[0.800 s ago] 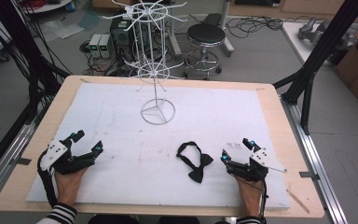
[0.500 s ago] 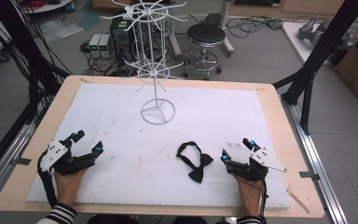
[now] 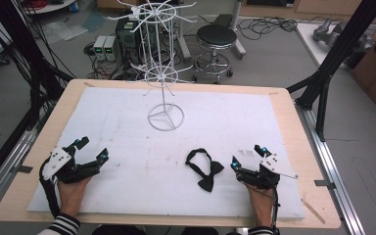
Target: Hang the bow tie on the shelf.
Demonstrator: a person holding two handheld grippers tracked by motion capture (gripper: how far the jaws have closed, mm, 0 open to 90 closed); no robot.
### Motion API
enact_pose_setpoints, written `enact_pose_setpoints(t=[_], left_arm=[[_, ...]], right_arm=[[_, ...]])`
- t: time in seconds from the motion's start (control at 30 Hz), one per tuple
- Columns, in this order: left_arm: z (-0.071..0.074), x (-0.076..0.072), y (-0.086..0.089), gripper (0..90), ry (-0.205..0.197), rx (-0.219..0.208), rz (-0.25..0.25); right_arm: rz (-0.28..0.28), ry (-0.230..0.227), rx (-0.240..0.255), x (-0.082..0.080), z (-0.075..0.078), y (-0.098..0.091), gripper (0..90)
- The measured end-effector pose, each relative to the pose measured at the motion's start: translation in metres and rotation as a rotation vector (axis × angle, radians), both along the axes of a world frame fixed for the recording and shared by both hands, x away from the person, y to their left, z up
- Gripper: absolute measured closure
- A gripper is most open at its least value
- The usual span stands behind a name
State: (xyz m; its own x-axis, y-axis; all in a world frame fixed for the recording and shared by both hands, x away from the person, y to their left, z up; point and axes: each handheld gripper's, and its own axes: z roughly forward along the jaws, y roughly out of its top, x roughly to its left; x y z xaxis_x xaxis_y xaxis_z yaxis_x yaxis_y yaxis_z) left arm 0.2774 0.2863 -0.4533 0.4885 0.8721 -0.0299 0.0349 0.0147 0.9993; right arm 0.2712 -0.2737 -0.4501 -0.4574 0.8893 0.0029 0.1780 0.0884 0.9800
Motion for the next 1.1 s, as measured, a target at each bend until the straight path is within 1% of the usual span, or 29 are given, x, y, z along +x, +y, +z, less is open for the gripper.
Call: enact_pose_setpoints(t=[0.03,0.2,0.33,0.37,0.43,0.5,0.53,0.6,0.7,0.77,0.83,0.9,0.93,0.97,1.0,1.03,1.1], left_arm=[[0.000,0.000,0.000,15.1,0.002,-0.005,0.001],[0.000,0.000,0.000,15.1,0.003,0.002,0.000],[0.000,0.000,0.000,15.1,0.003,-0.002,-0.001],[0.000,0.000,0.000,15.1,0.002,0.003,-0.002],[0.000,0.000,0.000,15.1,0.001,-0.001,-0.002],[0.000,0.000,0.000,15.1,0.001,0.000,-0.003],[0.000,0.000,0.000,15.1,0.001,0.001,-0.003],[0.000,0.000,0.000,15.1,0.001,0.001,-0.002],[0.000,0.000,0.000,15.1,-0.001,0.002,-0.004],[0.000,0.000,0.000,15.1,-0.001,-0.006,-0.005],[0.000,0.000,0.000,15.1,-0.001,-0.008,-0.004],[0.000,0.000,0.000,15.1,-0.002,-0.007,-0.004],[0.000,0.000,0.000,15.1,-0.002,-0.006,-0.005],[0.000,0.000,0.000,15.1,-0.002,-0.006,-0.005],[0.000,0.000,0.000,15.1,-0.002,-0.008,-0.004],[0.000,0.000,0.001,15.1,-0.002,-0.008,-0.004],[0.000,0.000,0.000,15.1,-0.003,-0.009,-0.004]], right_arm=[[-0.002,-0.010,-0.004,0.001,0.000,-0.001,7.8],[-0.008,0.001,0.013,0.000,0.000,-0.001,7.8],[-0.010,-0.005,0.004,0.001,0.001,-0.002,7.7],[-0.010,0.000,0.008,0.002,0.001,-0.001,7.8],[-0.007,0.033,0.025,0.003,0.002,-0.002,7.7],[-0.001,0.047,0.024,0.004,0.007,-0.001,7.7],[0.006,0.044,0.017,0.004,0.010,-0.001,7.7],[0.024,0.057,0.003,0.007,0.017,0.001,7.8],[0.057,0.119,-0.037,0.013,0.027,0.007,7.8],[0.091,0.155,-0.069,0.018,0.033,0.013,7.8],[0.127,0.197,-0.111,0.023,0.037,0.020,7.8],[0.165,0.236,-0.166,0.027,0.040,0.027,7.8],[0.182,0.253,-0.181,0.030,0.041,0.030,7.8],[0.198,0.273,-0.186,0.032,0.043,0.033,7.8],[0.198,0.273,-0.186,0.032,0.043,0.033,7.8],[0.217,0.301,-0.201,0.035,0.046,0.039,7.9],[0.230,0.321,-0.215,0.038,0.048,0.042,7.8]])
